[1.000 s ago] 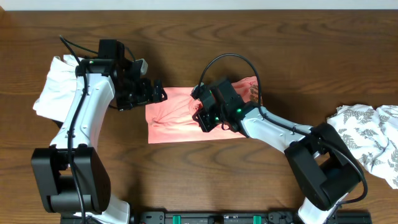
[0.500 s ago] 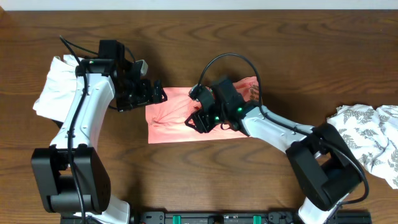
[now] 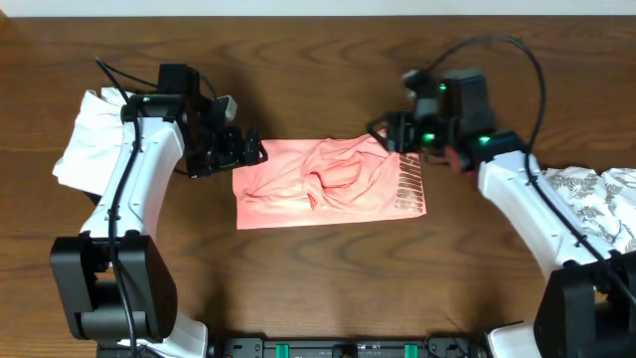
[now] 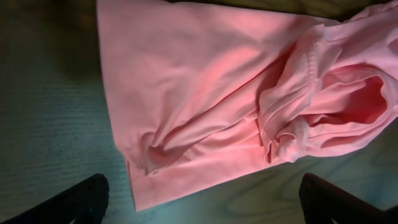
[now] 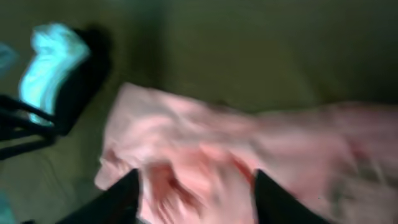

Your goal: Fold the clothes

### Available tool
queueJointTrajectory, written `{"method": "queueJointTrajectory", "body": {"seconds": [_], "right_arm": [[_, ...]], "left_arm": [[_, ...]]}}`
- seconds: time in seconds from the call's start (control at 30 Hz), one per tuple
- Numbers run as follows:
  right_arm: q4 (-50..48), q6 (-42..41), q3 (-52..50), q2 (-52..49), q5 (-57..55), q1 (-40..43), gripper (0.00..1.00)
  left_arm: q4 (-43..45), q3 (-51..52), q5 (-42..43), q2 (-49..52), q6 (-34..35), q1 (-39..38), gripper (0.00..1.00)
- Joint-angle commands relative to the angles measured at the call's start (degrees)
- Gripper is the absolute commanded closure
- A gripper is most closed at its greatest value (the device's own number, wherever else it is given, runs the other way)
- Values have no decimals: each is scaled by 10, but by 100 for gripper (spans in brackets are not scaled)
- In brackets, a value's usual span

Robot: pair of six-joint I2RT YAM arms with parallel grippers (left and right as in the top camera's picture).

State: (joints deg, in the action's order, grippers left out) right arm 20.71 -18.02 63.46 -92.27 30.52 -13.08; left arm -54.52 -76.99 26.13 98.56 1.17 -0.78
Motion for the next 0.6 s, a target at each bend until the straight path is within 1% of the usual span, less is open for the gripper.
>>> {"method": "queueJointTrajectory", "body": {"seconds": [0.0,0.03,0.07,0.1,0.33,0.43,0.57], "right_arm": [[49,12,-6,-14,14,16,71],[57,19,-9,-19,14,16,86],[59,20,-14,-26,14,15,94],[59,20,-17,-33,14,14,98],[59,0,-27,-75,15,14,99],[59,-2,-27,-89,10,14,98],[58,-2,-28,-93,7,14,98]], "left_arm": [[9,-9,8,-3,-18,-31,2],[18,-9,9,-3,-18,-45,2],[26,-9,9,-3,-18,-59,2],[35,-9,9,-3,-18,-73,2],[108,-9,7,-2,-18,-193,2],[140,-9,-27,1,-18,-242,2],[164,-9,-61,10,-18,-278,2]]}}
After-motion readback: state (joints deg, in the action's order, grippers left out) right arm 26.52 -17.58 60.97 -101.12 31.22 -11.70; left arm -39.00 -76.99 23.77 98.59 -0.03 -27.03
